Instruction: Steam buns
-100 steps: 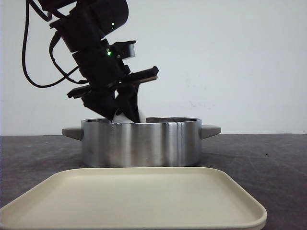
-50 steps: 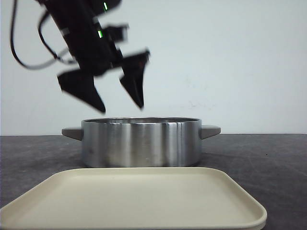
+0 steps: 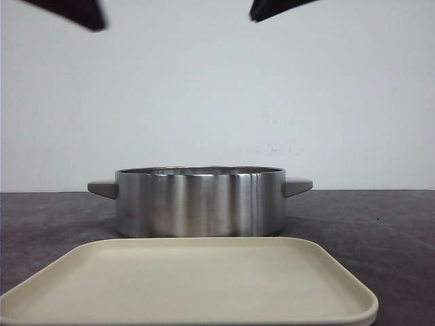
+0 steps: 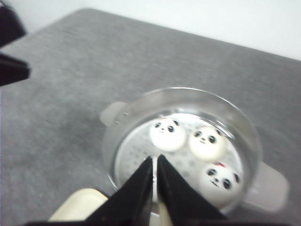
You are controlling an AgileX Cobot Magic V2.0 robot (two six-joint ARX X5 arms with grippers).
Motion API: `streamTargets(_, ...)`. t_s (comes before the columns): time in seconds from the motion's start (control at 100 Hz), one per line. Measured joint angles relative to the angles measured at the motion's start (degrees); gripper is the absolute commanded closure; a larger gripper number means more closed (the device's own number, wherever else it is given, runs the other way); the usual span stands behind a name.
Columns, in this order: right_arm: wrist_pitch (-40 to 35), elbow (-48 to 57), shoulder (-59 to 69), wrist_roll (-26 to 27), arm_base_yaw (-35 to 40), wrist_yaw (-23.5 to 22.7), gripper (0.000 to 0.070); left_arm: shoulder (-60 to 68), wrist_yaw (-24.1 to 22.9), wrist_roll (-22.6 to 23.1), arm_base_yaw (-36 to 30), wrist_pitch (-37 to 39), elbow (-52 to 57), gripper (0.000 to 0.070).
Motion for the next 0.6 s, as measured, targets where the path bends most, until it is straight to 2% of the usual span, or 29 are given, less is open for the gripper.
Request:
streamTargets(0.18,7.89,-0.81,-0.02,0.92,0.83,-0.07,0.0694,-14.56,-2.05,-3.91,0.74,-1.92,-11.08,0.0700)
streamTargets(0.6,10.73,-0.81,-0.85,1.11,1.20,-0.02,0.0694,-26.95,-2.10,-4.92,0.72,-2.73,-11.32,0.0700)
